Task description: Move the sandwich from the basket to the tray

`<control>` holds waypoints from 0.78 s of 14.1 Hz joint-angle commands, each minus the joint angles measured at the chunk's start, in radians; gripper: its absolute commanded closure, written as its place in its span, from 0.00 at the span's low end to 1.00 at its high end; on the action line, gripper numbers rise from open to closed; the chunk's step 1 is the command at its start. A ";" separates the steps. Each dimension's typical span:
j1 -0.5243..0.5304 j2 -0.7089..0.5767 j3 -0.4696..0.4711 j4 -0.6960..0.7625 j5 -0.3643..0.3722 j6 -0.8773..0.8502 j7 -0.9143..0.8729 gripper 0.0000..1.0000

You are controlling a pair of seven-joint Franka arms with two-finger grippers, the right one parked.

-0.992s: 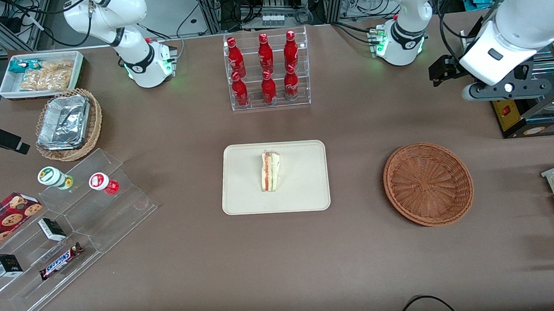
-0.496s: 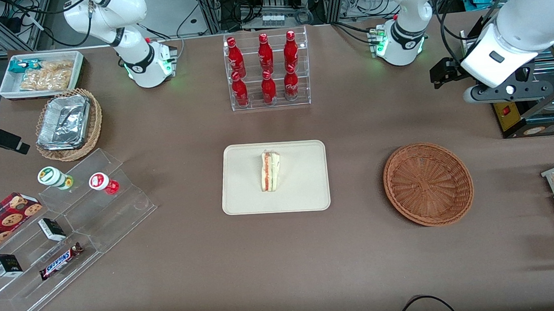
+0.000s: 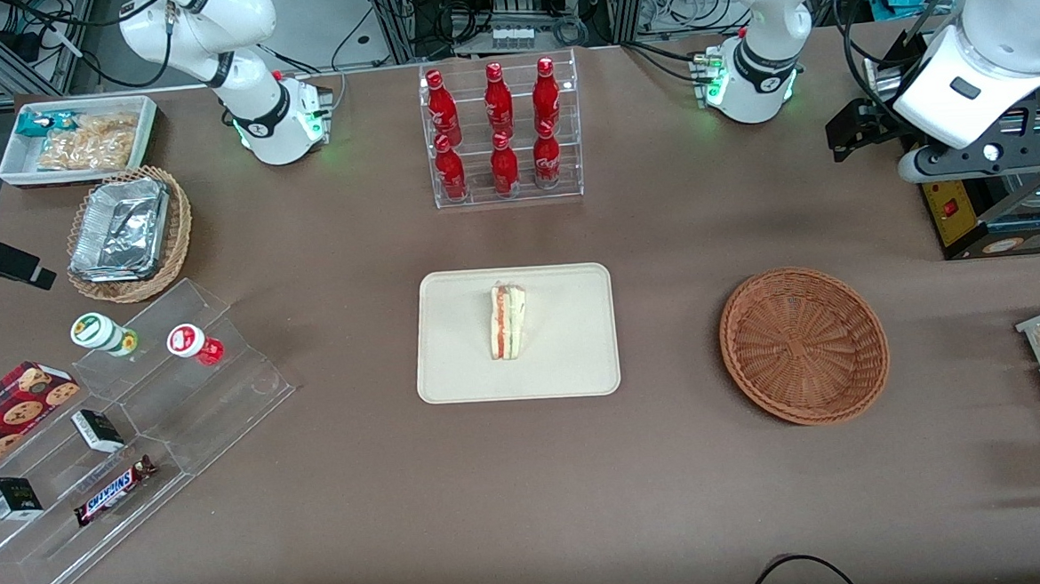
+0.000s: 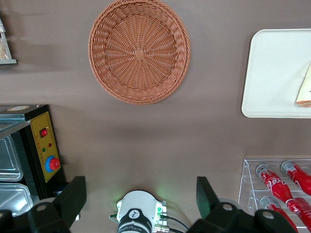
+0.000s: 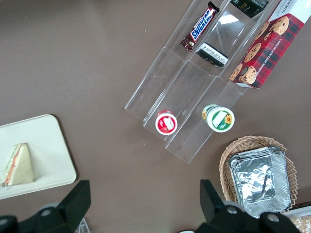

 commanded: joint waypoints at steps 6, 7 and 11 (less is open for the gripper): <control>0.002 -0.011 -0.008 -0.026 0.015 0.002 0.002 0.00; 0.000 -0.009 -0.010 -0.026 0.046 0.004 0.005 0.00; 0.000 -0.008 -0.013 -0.028 0.068 0.004 0.039 0.00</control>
